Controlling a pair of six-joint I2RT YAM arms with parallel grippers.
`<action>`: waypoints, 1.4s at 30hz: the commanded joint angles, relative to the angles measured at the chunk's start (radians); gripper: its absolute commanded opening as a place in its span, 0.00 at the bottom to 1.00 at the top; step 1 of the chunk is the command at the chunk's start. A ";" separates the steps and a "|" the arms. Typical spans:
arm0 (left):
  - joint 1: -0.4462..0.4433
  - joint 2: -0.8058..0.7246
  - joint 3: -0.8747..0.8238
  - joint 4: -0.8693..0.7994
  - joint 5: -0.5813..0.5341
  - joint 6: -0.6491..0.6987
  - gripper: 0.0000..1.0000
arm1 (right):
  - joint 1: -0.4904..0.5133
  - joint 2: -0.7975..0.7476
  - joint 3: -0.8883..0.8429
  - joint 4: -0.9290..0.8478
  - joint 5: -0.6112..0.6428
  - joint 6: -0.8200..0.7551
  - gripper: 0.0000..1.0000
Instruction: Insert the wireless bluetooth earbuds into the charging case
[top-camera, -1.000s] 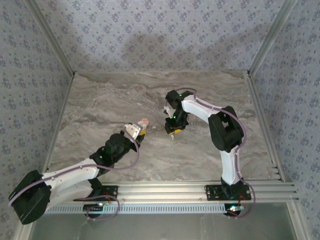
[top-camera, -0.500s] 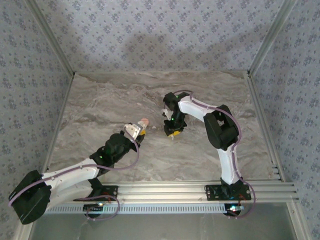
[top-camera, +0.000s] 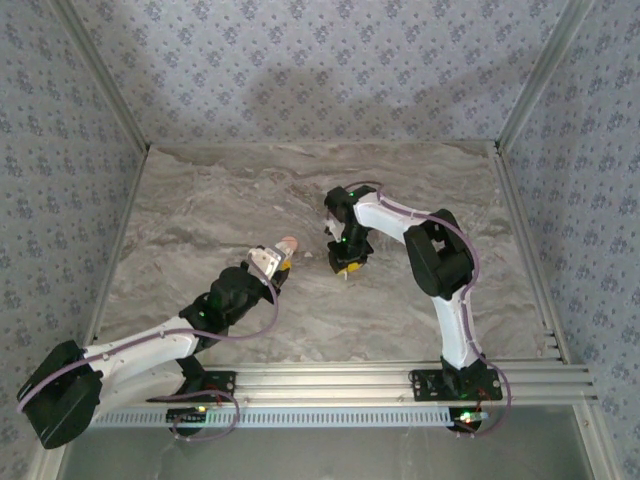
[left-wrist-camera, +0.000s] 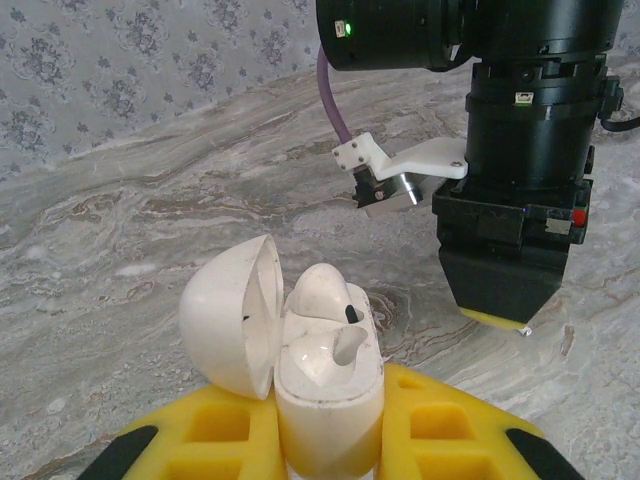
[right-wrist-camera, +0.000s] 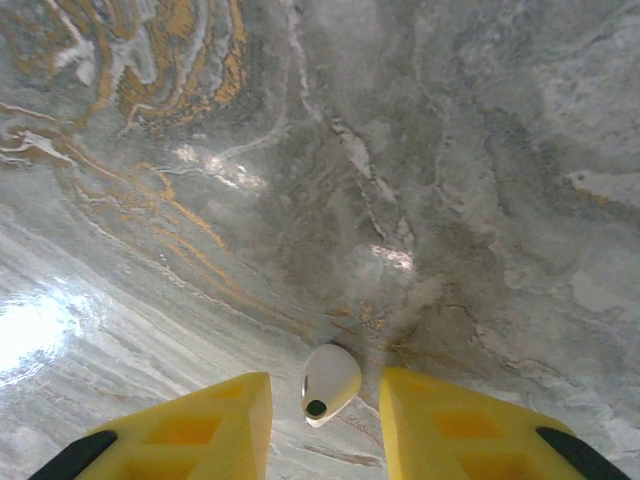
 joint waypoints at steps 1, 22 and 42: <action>0.009 -0.024 0.000 -0.006 0.009 0.004 0.11 | 0.009 0.022 0.021 -0.041 0.034 0.012 0.35; 0.010 -0.029 -0.002 -0.012 0.006 0.004 0.11 | 0.023 0.033 0.037 0.000 0.010 0.021 0.36; 0.011 -0.029 -0.005 -0.011 0.004 0.006 0.11 | 0.024 0.069 0.053 0.007 0.031 0.029 0.30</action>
